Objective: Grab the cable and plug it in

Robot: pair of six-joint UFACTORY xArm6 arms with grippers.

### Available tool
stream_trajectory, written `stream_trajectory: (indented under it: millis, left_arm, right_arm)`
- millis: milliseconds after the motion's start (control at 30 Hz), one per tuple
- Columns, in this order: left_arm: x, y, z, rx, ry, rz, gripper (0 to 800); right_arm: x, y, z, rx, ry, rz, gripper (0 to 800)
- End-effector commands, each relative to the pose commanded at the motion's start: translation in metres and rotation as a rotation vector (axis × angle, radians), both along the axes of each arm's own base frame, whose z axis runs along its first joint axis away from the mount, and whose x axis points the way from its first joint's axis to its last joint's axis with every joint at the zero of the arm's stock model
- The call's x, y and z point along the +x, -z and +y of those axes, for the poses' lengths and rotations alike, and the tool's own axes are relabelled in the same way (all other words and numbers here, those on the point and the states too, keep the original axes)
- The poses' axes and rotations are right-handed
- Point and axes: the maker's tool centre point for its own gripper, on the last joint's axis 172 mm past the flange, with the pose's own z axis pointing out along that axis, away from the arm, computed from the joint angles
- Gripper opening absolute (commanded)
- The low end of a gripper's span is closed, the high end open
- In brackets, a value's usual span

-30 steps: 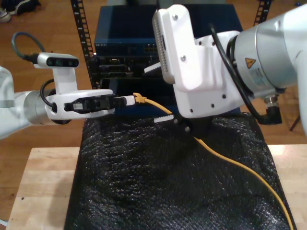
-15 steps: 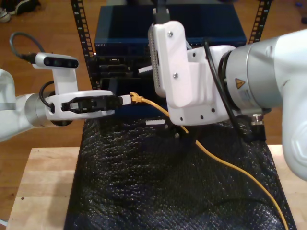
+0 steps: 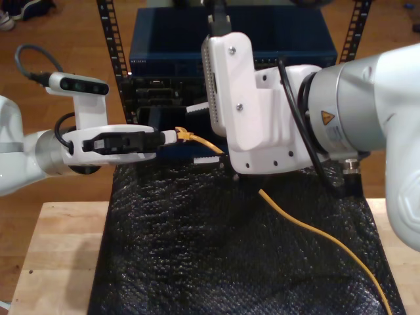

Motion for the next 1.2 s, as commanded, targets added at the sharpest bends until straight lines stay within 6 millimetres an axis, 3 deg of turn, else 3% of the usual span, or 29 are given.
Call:
stream_trajectory:
  millis: [600, 967, 1200]
  left_arm:
    - [-0.0037, -0.0031, 0.0006, -0.018, 0.018, 0.003, 13]
    - [-0.0062, -0.0054, 0.0015, -0.029, 0.029, 0.003, 16]
    - [-0.0064, -0.0059, 0.0012, -0.031, 0.030, 0.003, 16]
  right_arm:
    - [-0.0035, -0.0046, 0.0061, 0.008, -0.013, -0.006, 457]
    - [-0.0049, -0.0062, 0.0082, 0.036, -0.007, 0.017, 233]
    - [-0.0049, -0.0062, 0.0082, 0.036, -0.007, 0.017, 233]
